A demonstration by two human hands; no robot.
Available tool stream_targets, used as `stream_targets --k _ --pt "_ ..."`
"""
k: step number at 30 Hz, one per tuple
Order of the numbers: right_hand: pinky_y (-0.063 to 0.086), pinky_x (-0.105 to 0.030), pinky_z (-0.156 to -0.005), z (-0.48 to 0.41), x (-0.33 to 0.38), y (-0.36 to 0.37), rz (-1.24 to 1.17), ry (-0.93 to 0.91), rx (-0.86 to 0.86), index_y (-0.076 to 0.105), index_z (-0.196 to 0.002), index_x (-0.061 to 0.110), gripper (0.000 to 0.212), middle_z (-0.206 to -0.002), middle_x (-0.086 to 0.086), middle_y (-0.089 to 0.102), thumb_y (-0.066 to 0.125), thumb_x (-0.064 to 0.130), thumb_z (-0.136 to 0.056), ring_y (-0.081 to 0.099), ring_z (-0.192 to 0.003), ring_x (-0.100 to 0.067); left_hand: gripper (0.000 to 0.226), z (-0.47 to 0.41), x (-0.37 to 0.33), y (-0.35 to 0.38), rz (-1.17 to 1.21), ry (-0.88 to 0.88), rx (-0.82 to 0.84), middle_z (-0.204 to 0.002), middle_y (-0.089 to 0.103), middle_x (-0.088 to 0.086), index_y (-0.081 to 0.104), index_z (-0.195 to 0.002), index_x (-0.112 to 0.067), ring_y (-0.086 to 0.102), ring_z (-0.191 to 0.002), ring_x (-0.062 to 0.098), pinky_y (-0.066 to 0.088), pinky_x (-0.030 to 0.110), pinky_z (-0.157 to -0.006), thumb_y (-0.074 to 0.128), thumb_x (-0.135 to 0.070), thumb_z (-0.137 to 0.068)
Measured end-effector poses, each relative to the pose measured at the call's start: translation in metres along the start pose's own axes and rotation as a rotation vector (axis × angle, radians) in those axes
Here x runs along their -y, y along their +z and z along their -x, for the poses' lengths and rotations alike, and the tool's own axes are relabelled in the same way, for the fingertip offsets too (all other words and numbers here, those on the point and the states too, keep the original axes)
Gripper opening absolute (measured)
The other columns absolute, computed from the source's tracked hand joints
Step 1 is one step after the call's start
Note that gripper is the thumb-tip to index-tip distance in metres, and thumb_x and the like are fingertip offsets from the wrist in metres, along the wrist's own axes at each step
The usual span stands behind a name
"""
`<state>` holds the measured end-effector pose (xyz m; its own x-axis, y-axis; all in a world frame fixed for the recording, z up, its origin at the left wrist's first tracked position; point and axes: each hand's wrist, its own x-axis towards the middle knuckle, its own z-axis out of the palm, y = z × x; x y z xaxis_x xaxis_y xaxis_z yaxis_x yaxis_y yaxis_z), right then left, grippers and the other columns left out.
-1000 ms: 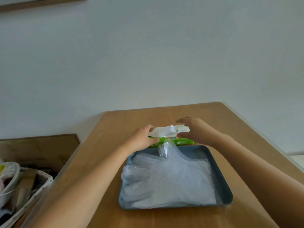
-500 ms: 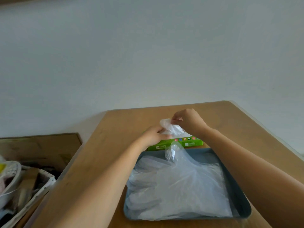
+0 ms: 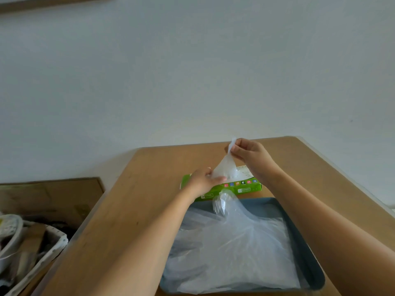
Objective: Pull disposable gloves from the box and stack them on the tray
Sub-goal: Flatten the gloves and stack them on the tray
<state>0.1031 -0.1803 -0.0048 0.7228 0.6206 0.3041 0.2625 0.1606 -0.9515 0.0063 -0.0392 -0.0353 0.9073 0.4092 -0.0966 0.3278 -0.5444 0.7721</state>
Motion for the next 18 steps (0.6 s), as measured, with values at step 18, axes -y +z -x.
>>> stream_targets --k 18 --pt "0.046 -0.022 -0.070 0.037 0.122 0.020 -0.118 -0.152 0.060 0.061 -0.076 0.007 0.018 -0.073 -0.004 0.057 0.057 0.013 -0.092 0.055 -0.069 -0.013 0.049 0.020 -0.013 -0.046 0.412 0.064 -0.034 -0.129 0.060 0.010 0.058 -0.126 -0.014 0.060 -0.113 0.022 0.048 0.038 -0.099 0.065 -0.013 -0.078"
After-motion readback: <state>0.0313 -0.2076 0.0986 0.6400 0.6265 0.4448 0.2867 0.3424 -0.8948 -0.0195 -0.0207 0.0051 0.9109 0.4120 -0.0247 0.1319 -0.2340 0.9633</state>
